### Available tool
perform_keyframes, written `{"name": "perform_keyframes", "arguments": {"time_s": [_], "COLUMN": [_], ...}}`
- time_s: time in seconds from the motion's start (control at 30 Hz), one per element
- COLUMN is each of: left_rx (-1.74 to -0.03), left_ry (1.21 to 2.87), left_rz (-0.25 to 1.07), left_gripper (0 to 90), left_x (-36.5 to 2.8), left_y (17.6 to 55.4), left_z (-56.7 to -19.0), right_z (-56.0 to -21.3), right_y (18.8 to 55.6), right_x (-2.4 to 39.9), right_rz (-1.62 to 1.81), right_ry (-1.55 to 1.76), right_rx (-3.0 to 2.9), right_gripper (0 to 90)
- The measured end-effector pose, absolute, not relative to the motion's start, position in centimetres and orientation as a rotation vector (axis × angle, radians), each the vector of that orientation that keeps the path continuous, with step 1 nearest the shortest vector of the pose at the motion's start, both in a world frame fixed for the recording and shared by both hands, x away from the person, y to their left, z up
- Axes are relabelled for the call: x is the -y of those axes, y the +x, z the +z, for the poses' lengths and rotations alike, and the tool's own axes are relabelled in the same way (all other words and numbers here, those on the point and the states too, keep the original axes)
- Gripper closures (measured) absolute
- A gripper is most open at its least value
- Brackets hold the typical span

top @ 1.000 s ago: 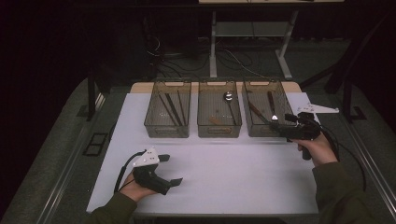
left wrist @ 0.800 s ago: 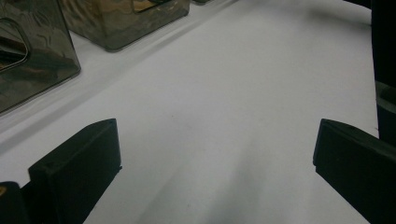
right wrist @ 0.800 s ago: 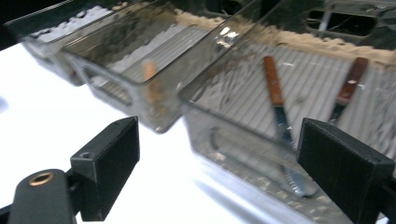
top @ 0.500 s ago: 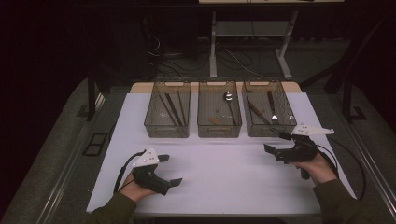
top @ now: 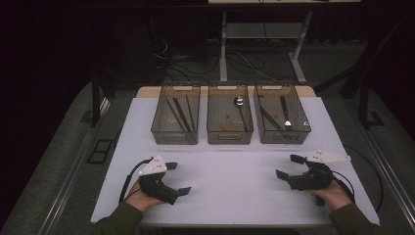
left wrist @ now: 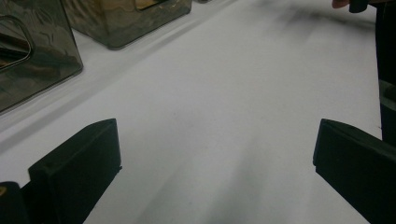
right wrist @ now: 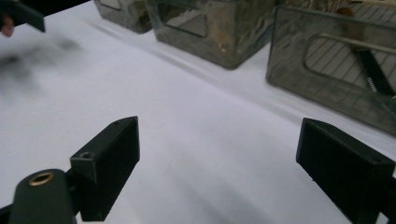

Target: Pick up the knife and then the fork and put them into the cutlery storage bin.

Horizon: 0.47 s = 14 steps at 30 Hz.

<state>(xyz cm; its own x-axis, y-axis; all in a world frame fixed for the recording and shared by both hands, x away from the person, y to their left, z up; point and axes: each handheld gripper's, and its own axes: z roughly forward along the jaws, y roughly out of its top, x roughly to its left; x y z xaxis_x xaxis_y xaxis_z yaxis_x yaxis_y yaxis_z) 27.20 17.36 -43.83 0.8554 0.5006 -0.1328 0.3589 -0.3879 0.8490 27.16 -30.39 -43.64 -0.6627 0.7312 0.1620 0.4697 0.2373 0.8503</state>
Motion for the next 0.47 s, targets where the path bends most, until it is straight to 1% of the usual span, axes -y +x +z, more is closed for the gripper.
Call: {"name": "perform_keyframes", "arguments": {"time_s": [0.2, 0.47], "left_rx": [-0.631, -0.636], "left_ry": [2.018, 2.02], "left_rz": [0.177, 0.181], "left_gripper": [0.0, 0.0], "left_x": [-17.3, -17.3], "left_y": [27.2, 27.2], "left_z": [-43.8, -43.9], "right_z": [-44.4, -44.5], "right_y": [26.3, 25.6], "right_x": [30.4, 29.9], "right_rz": [1.401, 1.421], "right_ry": [1.125, 1.104], "right_rx": [-2.256, -2.293], "right_gripper": [13.0, 13.0]}}
